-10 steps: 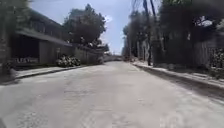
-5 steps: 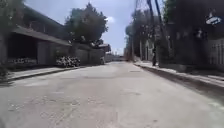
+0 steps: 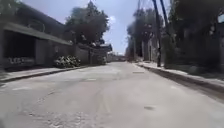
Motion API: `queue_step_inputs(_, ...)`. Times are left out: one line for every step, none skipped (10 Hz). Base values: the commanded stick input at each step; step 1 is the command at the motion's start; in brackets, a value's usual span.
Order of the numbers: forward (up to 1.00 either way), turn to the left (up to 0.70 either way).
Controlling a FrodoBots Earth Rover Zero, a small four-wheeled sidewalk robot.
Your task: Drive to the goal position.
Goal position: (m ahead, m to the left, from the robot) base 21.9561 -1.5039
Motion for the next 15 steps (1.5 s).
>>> queue_step_inputs(1.00,0.04)
queue_step_inputs(1.00,0.04)
queue_step_inputs(1.00,0.04)
queue_step_inputs(1.00,0.04)
queue_step_inputs(1.00,0.04)
queue_step_inputs(1.00,0.04)
queue_step_inputs(1.00,0.04)
queue_step_inputs(1.00,0.04)
queue_step_inputs(1.00,0.04)
queue_step_inputs(1.00,0.04)
queue_step_inputs(1.00,-0.36)
queue_step_inputs(1.00,-0.36)
queue_step_inputs(1.00,-0.36)
queue_step_inputs(1.00,-0.36)
queue_step_inputs(1.00,-0.36)
